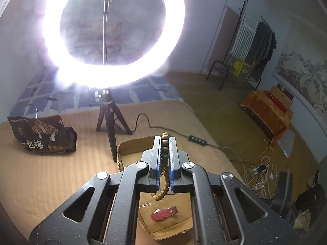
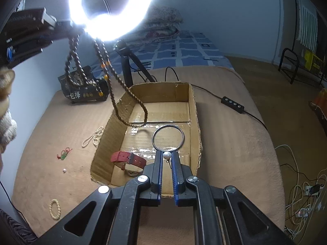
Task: Organize jewelry
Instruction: 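Carry necklace and earring into the box and open both tools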
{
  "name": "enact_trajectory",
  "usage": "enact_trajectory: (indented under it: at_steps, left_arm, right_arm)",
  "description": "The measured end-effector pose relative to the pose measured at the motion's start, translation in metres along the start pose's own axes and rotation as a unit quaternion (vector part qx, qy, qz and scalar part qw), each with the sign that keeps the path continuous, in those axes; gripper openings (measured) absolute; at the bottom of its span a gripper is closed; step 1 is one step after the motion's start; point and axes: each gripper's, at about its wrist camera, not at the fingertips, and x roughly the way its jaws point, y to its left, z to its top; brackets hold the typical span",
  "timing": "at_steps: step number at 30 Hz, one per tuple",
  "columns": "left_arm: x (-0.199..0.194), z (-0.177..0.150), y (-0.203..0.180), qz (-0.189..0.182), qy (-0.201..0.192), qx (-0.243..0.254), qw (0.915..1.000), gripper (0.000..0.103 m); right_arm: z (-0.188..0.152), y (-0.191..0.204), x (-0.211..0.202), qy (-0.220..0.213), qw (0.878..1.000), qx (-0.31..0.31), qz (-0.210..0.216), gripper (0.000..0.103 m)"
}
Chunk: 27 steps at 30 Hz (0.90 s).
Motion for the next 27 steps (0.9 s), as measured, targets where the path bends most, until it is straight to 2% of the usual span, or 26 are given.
enact_trajectory:
  at_steps: [8, 14, 15, 17, 18, 19, 20, 22, 27]
  left_arm:
    - [0.041, -0.021, 0.006, 0.001, 0.045, -0.004, 0.9990, 0.004]
    - [0.057, -0.032, 0.011, 0.005, 0.066, -0.007, 0.9978, 0.004]
    - [0.059, -0.033, 0.012, 0.004, 0.070, -0.007, 0.9975, 0.004]
    - [0.060, -0.034, 0.014, 0.005, 0.074, -0.008, 0.9972, 0.004]
    - [0.061, -0.034, 0.016, 0.007, 0.077, -0.009, 0.9970, 0.004]
    - [0.061, -0.034, 0.017, 0.007, 0.079, -0.009, 0.9968, 0.007]
    - [0.061, -0.035, 0.018, 0.008, 0.081, -0.010, 0.9966, 0.013]
    - [0.058, -0.036, 0.019, 0.008, 0.078, -0.008, 0.9968, 0.046]
    - [0.049, -0.038, 0.024, 0.019, 0.069, -0.003, 0.9974, 0.047]
  right_arm:
    - [-0.002, -0.003, 0.020, 0.016, 1.000, 0.004, 0.006, 0.006]
    - [-0.003, -0.001, 0.033, 0.027, 1.000, 0.001, 0.007, 0.008]
    - [-0.003, -0.001, 0.034, 0.028, 1.000, 0.001, 0.007, 0.011]
    - [-0.002, 0.000, 0.035, 0.024, 1.000, 0.001, 0.003, 0.036]
    - [-0.002, 0.001, 0.035, 0.022, 1.000, 0.000, -0.001, 0.042]
    - [-0.002, 0.002, 0.035, 0.021, 1.000, -0.001, -0.006, 0.054]
    - [-0.001, 0.002, 0.035, 0.019, 1.000, -0.001, -0.010, 0.067]
    - [-0.001, 0.004, 0.033, 0.013, 1.000, -0.001, -0.014, 0.080]
    - [-0.001, 0.009, 0.029, 0.007, 1.000, -0.007, -0.019, 0.086]
